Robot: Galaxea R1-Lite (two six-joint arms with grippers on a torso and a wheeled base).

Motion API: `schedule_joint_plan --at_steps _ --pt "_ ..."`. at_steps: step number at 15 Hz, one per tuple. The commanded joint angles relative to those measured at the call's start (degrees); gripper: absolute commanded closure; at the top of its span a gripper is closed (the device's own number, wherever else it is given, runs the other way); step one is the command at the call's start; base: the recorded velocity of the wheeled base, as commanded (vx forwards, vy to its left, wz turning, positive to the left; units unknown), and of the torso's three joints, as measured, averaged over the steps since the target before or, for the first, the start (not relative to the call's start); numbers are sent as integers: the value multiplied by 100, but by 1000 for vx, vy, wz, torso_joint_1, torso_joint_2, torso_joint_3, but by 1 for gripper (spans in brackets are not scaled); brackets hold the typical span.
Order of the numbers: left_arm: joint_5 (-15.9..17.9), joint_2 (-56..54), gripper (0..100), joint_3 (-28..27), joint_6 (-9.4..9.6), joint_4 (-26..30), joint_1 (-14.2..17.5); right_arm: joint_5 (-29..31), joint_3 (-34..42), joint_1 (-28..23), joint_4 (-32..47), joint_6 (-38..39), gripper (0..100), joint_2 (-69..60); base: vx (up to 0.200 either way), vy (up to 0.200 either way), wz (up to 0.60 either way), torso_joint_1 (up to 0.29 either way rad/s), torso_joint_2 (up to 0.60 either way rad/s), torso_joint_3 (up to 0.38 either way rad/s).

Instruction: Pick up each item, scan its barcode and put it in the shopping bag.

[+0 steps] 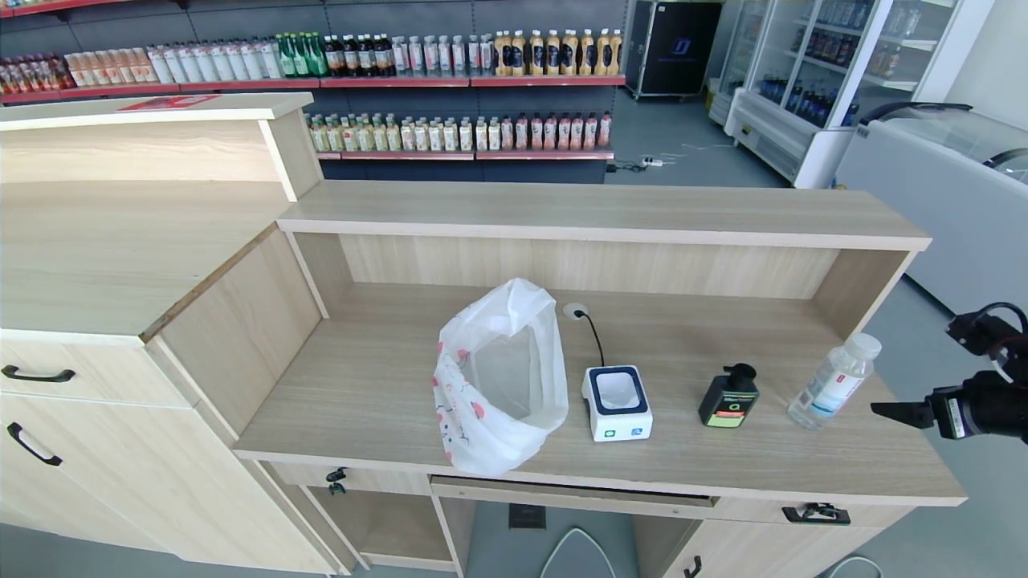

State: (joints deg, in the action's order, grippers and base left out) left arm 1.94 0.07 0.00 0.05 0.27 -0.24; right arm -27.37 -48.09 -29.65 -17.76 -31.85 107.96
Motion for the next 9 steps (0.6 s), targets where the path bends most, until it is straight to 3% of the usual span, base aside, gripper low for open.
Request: schedule_joint_plan --at_steps 1,9 --pt "0 1 0 0 -5 0 -2 3 -139 231 -61 -40 0 489 0 0 0 0 0 0" --pt "0 1 0 0 -5 0 -2 -418 -605 1031 -228 -198 0 1245 0 0 0 0 0 0"
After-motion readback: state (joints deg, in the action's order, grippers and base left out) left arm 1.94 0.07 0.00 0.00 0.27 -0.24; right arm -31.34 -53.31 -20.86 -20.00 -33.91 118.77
